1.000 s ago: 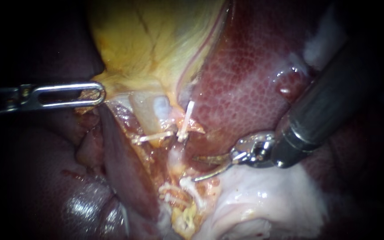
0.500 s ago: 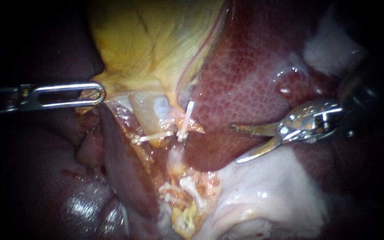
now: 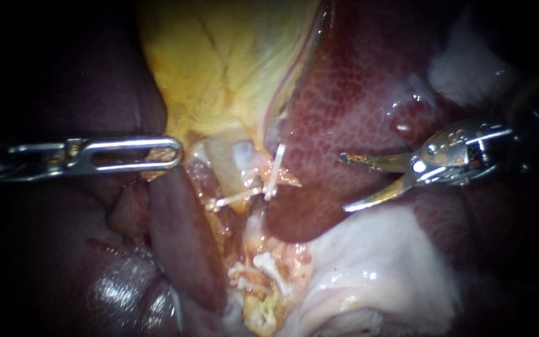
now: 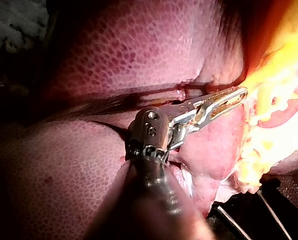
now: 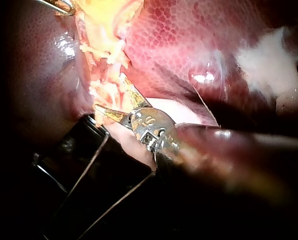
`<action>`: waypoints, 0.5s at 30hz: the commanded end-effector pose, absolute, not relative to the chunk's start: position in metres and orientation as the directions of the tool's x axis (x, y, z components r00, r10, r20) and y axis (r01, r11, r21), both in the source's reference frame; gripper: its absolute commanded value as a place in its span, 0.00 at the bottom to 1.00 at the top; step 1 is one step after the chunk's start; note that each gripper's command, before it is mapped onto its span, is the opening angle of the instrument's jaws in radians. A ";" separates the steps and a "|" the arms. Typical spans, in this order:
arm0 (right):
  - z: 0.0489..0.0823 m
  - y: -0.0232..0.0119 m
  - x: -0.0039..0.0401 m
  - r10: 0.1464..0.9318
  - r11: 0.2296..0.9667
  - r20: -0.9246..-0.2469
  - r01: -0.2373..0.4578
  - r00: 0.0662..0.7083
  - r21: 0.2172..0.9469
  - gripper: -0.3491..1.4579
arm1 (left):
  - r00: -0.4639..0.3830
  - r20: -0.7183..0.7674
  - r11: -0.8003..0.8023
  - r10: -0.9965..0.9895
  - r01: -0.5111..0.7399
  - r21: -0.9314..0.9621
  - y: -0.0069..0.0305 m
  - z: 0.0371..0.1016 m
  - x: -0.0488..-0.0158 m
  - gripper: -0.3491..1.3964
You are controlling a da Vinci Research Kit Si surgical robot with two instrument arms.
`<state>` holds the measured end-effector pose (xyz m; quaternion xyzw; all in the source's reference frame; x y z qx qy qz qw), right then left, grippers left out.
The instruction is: Go back from the cut right tube
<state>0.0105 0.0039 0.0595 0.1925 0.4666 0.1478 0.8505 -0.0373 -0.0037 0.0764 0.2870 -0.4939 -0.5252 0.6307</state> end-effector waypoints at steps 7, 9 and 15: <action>0.0595 0.0038 0.0105 0.431 0.882 -0.737 -0.071 0.521 0.465 0.98 | -0.020 0.321 0.291 -0.947 0.372 0.881 -0.0038 0.0774 -0.0404 0.00; 0.0595 0.0038 0.0105 0.431 0.882 -0.737 -0.071 0.521 0.465 0.98 | -0.020 0.321 0.291 -0.947 0.372 0.881 -0.0038 0.0774 -0.0404 0.00; 0.0595 0.0038 0.0106 0.431 0.882 -0.737 -0.071 0.520 0.465 0.98 | -0.019 0.321 0.291 -0.947 0.372 0.882 -0.0038 0.0774 -0.0403 0.00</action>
